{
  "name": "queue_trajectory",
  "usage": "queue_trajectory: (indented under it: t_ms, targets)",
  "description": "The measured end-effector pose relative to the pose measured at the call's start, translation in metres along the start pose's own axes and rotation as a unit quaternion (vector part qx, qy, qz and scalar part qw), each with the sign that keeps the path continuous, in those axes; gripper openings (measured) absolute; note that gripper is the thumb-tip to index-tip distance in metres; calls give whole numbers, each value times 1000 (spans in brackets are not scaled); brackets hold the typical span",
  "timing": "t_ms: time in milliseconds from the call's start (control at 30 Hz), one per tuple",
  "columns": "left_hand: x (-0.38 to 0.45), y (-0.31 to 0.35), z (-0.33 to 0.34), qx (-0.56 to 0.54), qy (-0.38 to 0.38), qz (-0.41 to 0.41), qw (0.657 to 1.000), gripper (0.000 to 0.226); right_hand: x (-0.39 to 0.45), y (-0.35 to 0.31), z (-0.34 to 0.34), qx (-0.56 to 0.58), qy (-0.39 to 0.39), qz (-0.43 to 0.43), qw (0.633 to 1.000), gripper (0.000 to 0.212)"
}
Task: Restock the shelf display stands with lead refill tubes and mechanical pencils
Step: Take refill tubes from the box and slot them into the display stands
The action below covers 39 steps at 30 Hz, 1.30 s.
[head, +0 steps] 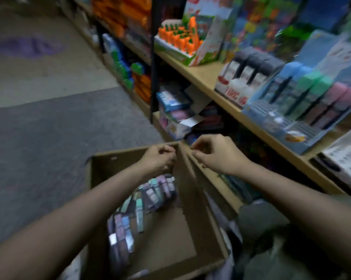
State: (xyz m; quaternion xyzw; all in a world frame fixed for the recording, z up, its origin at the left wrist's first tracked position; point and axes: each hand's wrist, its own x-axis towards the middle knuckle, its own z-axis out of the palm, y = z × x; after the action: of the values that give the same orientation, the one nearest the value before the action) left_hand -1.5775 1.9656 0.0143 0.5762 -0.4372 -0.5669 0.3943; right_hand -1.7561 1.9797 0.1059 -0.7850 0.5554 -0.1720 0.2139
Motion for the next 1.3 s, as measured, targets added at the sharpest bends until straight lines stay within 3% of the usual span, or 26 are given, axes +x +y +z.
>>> queue_trajectory:
  t_ms: [167,267,433,667,900,1067,1300]
  targets:
    - [-13,-85,-46,65,110,-131,983,25,12,21,106,49,-115,86,988,25]
    - [-19,-136,-49,4,129,-191,973,30,13,37,159,38,-156,134,978,35]
    - [-7,-197,-36,-19,198,-258,945,12,16,68,222,14,-209,192,959,28]
    - [-1,-245,-14,151,219,-234,935,44,38,77,284,-40,-225,155,961,45]
    - [0,-254,-6,224,271,-188,917,51,46,77,309,-103,-189,133,967,48]
    - [2,-257,-2,190,290,-186,919,55,47,82,307,-33,-193,165,967,54]
    - [5,-248,-7,84,292,-200,931,40,38,86,298,118,-189,265,938,62]
